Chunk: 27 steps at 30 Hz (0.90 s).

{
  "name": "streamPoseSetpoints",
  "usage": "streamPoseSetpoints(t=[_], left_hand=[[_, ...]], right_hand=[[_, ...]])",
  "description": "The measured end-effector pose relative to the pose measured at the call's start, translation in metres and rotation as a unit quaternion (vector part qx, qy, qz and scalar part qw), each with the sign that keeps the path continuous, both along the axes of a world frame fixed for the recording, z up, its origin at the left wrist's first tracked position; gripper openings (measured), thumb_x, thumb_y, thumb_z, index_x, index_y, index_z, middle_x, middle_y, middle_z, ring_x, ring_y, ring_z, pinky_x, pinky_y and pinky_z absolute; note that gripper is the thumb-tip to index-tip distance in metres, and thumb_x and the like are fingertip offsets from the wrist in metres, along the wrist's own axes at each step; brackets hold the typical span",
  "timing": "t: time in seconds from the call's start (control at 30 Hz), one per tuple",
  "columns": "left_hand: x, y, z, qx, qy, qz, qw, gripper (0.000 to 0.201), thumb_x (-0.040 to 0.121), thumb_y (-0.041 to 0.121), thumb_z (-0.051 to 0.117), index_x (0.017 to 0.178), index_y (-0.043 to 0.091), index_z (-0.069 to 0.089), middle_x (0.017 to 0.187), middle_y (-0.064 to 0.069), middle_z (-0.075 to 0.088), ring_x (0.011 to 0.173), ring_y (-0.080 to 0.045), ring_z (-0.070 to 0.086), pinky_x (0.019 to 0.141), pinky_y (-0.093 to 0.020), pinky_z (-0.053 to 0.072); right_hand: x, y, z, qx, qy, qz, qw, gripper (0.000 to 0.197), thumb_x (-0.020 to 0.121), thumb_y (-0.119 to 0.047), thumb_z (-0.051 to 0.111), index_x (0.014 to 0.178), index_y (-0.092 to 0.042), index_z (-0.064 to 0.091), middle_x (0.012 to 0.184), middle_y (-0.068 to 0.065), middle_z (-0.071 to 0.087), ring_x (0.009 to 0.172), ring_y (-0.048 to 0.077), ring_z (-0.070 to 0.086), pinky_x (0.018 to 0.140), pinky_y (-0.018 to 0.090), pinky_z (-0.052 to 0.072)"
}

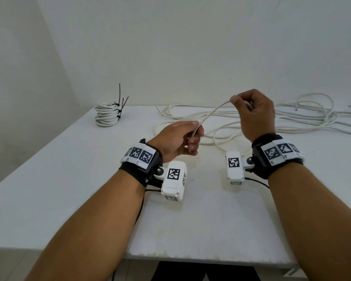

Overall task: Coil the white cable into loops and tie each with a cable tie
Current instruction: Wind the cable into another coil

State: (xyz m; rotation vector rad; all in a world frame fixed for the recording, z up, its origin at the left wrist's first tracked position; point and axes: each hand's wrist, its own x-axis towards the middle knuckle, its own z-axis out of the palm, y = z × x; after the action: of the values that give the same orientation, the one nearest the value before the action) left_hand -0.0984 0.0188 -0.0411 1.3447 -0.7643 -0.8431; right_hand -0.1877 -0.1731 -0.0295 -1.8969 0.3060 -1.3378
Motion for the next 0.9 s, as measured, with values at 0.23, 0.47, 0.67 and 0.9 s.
streamPoseSetpoints(t=[0.23,0.47,0.67,0.9], left_hand=[[-0.006,-0.003,0.012,-0.216,0.156,-0.059,0.962,0.027,0.097,0.017,0.038,0.096,0.004,0.062,0.061,0.005,0.041,0.050,-0.007,0.034,0.047,-0.020,0.025],[0.003,-0.007,-0.002,-0.223,0.051,0.181,0.957,0.018,0.100,0.003,0.046,0.098,-0.001,0.063,0.077,-0.007,0.066,0.064,-0.014,0.064,0.065,-0.023,0.055],[0.001,-0.005,-0.007,-0.040,-0.239,0.190,0.952,0.016,0.098,0.006,0.049,0.098,0.005,0.065,0.079,0.002,0.072,0.067,-0.008,0.069,0.066,-0.020,0.053],[-0.003,0.004,0.005,0.120,-0.332,0.035,0.935,0.030,0.100,0.014,0.041,0.077,0.008,0.059,0.062,0.003,0.065,0.057,-0.012,0.058,0.061,-0.022,0.043]], right_hand=[[0.000,0.015,-0.015,-0.095,0.259,0.098,0.956,0.027,0.086,-0.038,0.072,0.068,-0.018,0.069,0.051,-0.012,0.056,0.048,0.004,0.044,0.051,0.014,0.033],[-0.005,0.052,-0.006,-0.168,0.400,0.194,0.880,0.015,0.090,-0.034,0.068,0.092,-0.023,0.077,0.057,-0.020,0.062,0.055,-0.004,0.054,0.052,0.007,0.037],[-0.017,0.055,-0.001,-0.211,0.385,0.180,0.880,0.013,0.086,-0.022,0.067,0.094,-0.027,0.077,0.070,-0.012,0.065,0.059,0.000,0.056,0.056,0.013,0.040],[-0.022,0.047,0.006,-0.220,0.270,0.134,0.928,0.024,0.065,-0.042,0.087,0.065,-0.023,0.071,0.053,-0.011,0.060,0.050,0.006,0.050,0.051,0.018,0.038]])
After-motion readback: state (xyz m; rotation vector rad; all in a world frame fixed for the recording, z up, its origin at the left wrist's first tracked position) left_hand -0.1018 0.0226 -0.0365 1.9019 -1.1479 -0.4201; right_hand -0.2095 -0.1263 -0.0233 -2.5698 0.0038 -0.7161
